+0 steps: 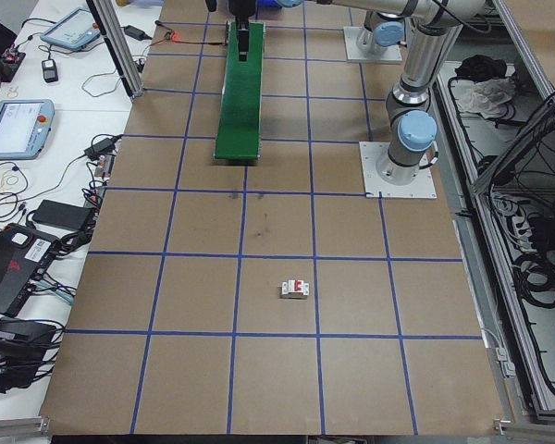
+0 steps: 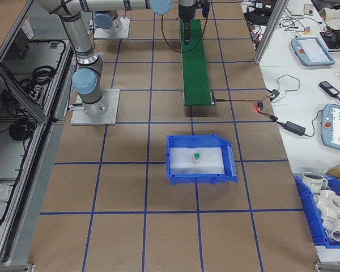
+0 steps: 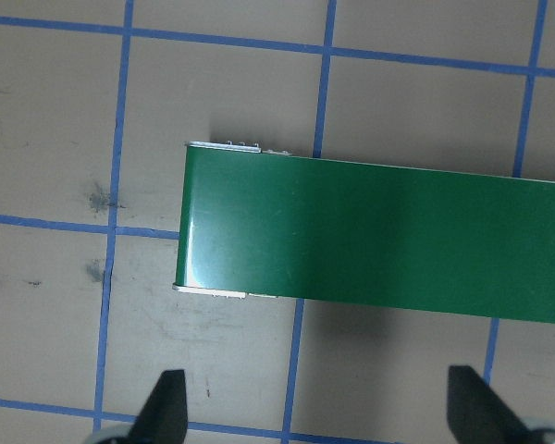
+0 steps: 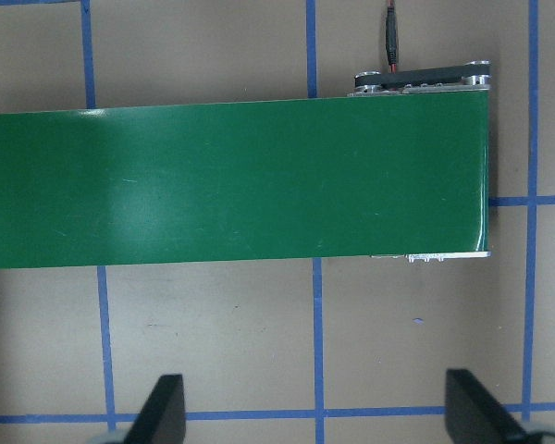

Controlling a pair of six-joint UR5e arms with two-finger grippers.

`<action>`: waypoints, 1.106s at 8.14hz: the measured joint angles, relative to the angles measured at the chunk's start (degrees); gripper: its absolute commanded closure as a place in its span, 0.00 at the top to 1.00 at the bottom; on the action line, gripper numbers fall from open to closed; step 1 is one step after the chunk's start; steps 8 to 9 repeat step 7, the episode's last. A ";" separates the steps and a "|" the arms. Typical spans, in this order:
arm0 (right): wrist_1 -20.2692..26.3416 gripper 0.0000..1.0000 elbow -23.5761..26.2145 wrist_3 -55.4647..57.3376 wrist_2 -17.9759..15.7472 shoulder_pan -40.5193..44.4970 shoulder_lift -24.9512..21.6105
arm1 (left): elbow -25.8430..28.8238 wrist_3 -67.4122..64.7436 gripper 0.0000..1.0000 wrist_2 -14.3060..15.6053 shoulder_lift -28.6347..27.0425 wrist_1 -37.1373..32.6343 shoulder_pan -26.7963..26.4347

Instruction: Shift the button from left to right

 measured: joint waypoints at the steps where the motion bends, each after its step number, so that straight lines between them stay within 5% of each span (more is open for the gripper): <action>1: 0.07 1.00 0.00 -0.16 -0.35 0.01 0.00 | -0.04 0.00 1.00 0.00 0.04 0.00 -0.01; 9: 0.61 1.00 0.17 -0.29 -0.77 -0.20 0.00 | -0.14 0.03 1.00 0.04 0.17 -0.07 0.00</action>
